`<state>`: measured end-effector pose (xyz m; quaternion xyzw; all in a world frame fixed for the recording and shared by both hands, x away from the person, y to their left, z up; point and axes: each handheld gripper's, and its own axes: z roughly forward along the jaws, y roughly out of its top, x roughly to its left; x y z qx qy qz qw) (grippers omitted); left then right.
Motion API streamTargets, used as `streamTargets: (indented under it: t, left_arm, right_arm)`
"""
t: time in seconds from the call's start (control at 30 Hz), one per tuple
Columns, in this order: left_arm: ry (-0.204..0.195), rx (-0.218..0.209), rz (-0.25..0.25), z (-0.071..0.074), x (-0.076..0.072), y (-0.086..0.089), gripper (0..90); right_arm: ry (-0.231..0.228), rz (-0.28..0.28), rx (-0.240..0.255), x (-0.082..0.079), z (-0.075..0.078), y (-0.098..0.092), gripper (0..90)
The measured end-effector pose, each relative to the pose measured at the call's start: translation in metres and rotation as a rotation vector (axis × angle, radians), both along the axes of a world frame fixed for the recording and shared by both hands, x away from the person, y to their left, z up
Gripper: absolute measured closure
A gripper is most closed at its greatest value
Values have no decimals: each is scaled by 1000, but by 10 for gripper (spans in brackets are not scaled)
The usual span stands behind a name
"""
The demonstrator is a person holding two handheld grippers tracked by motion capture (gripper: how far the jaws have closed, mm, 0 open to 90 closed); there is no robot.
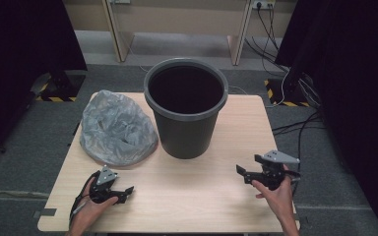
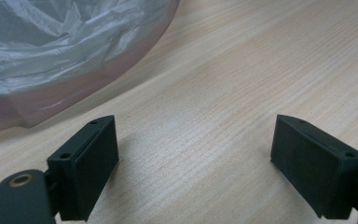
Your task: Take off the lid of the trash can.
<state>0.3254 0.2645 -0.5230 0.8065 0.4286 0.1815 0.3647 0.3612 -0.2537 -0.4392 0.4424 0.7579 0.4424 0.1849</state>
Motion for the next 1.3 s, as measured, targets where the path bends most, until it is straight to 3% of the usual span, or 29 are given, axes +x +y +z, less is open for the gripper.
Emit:
streamTargets:
  t: [0.17,0.37,0.5,0.53,0.73,0.77,0.9,1.07,1.3]
  left_arm:
    - [0,-1,1,0,0,0,137]
    - [0,-1,1,0,0,0,136]
    - [0,-2,1,0,0,0,136]
    - [0,-2,2,0,0,0,136]
    - [-1,-3,2,0,0,0,137]
    - [-1,-3,2,0,0,0,137]
    - [0,-4,2,0,0,0,137]
    - [-1,-4,2,0,0,0,137]
    - [-1,-3,2,0,0,0,137]
  right_arm:
    - [-11,-10,7,30,19,0,168]
    - [-29,-27,6,52,38,0,176]
    - [-77,-23,9,73,63,3,206]
    - [-77,-23,9,73,63,3,206]
    - [-118,-33,25,102,101,8,214]
    - [-118,-33,25,102,101,8,214]
    - [-141,-57,44,114,122,9,213]
    - [-158,-48,61,127,147,18,212]
    - [-160,-47,79,138,167,33,213]
